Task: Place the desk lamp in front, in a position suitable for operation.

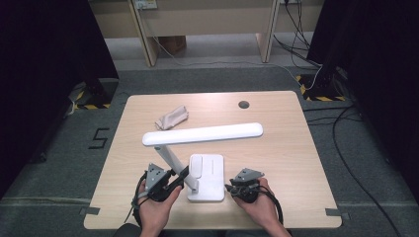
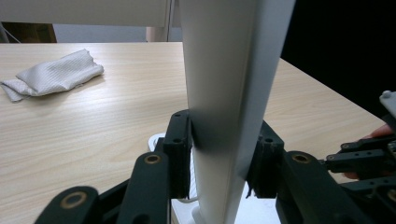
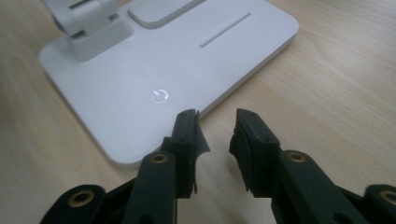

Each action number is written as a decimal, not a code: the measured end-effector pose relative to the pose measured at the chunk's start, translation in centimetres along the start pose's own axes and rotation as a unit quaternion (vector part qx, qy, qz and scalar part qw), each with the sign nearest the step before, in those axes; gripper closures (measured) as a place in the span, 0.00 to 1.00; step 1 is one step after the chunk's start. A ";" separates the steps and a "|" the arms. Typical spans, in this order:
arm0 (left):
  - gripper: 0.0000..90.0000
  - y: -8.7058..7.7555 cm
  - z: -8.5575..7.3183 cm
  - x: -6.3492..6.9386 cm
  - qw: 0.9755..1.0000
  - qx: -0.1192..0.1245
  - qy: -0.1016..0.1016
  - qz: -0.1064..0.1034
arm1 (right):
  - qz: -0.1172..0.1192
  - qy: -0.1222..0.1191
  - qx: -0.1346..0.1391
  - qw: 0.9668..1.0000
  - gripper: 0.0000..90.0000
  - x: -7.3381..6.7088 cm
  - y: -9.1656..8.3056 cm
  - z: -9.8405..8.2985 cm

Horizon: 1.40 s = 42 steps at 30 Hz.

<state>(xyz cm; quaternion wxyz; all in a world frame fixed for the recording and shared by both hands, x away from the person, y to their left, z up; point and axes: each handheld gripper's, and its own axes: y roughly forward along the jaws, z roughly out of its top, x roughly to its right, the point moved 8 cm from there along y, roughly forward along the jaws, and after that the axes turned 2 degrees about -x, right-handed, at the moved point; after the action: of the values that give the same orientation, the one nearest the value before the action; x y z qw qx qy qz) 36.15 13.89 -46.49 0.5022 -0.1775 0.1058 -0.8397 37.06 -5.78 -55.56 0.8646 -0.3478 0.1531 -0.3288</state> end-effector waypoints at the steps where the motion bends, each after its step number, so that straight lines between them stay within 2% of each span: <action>1: 0.73 0.0 0.0 0.0 1.000 0.000 0.000 0.000 | 0.000 0.000 0.000 1.000 0.75 0.0 0.0 0.0; 2: 0.73 0.0 0.0 0.0 1.000 0.001 0.001 0.000 | 0.010 -0.011 -0.004 1.000 0.71 -0.7 -0.6 -0.2; 4: 0.74 0.1 0.0 0.0 1.000 0.001 0.005 0.000 | 0.016 -0.017 -0.008 1.000 0.69 -1.1 -0.8 -0.4; 7: 0.74 0.0 0.0 -0.1 1.000 0.001 0.006 -0.001 | 0.035 -0.024 -0.017 0.999 0.60 -1.9 -0.4 -1.4; 11: 0.74 0.1 0.0 -0.1 1.000 0.001 0.009 -0.002 | 0.042 -0.032 -0.016 0.998 0.59 -2.4 0.0 -1.4; 16: 0.75 0.4 0.1 -0.1 1.000 0.000 0.010 -0.003 | 0.043 -0.033 -0.017 0.998 0.59 -2.8 0.2 -1.4; 23: 0.75 1.0 0.3 -0.1 1.000 -0.001 0.010 -0.005 | 0.034 -0.053 -0.010 0.998 0.62 -2.6 0.4 -1.5; 25: 0.75 1.2 0.4 -0.1 1.000 0.001 0.011 -0.005 | 0.033 -0.047 -0.012 0.998 0.62 -2.5 0.4 -1.5; 28: 0.74 1.3 0.5 -0.1 1.000 0.001 0.015 -0.009 | 0.029 -0.052 -0.007 0.998 0.62 -2.3 0.5 -1.4; 30: 0.72 1.3 0.4 -0.1 0.999 0.000 0.025 -0.022 | 0.030 -0.045 -0.008 0.999 0.60 -2.4 0.4 -1.5; 31: 0.65 1.2 0.4 0.1 0.999 -0.003 0.035 -0.035 | 0.032 -0.049 -0.005 0.998 0.58 -2.3 0.3 -1.5; 32: 0.54 1.0 0.2 0.2 0.998 -0.005 0.044 -0.045 | 0.036 -0.041 0.007 0.998 0.55 -2.3 -0.1 -1.4; 33: 0.50 0.4 -0.2 0.2 0.996 0.000 0.065 -0.055 | 0.037 -0.037 0.013 0.999 0.54 -2.3 -0.4 -1.4; 35: 0.44 0.0 -0.6 0.2 0.996 -0.002 0.073 -0.059 | 0.036 -0.033 0.019 0.999 0.53 -2.2 -0.7 -1.3; 37: 0.41 -0.7 -1.3 0.0 0.994 -0.005 0.084 -0.065 | 0.028 -0.021 0.036 0.999 0.52 -1.3 -1.6 -1.6; 38: 0.41 -1.0 -1.7 -0.3 0.993 -0.007 0.093 -0.068 | 0.028 -0.021 0.036 0.999 0.52 -1.3 -1.6 -1.6; 39: 0.39 -1.3 -2.0 -0.6 0.993 -0.007 0.099 -0.070 | 0.020 0.000 0.045 0.999 0.52 -0.4 -2.1 -1.9; 40: 0.38 -1.7 -2.7 -1.3 0.991 -0.007 0.107 -0.077 | 0.015 0.003 0.051 0.999 0.52 0.2 -2.4 -2.0; 41: 0.38 -1.7 -2.7 -1.3 0.991 -0.007 0.107 -0.077 | 0.010 0.012 0.056 0.998 0.52 0.8 -2.7 -2.0; 42: 0.38 -1.8 -2.9 -1.7 0.990 -0.002 0.111 -0.084 | 0.010 0.012 0.056 0.998 0.52 0.8 -2.7 -2.0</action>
<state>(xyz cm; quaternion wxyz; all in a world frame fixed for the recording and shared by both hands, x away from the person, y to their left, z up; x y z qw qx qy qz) 34.26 16.20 -48.88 0.4150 -0.0922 0.1476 -0.8930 35.37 -8.79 -55.14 0.8841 -0.2932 0.1476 -0.3326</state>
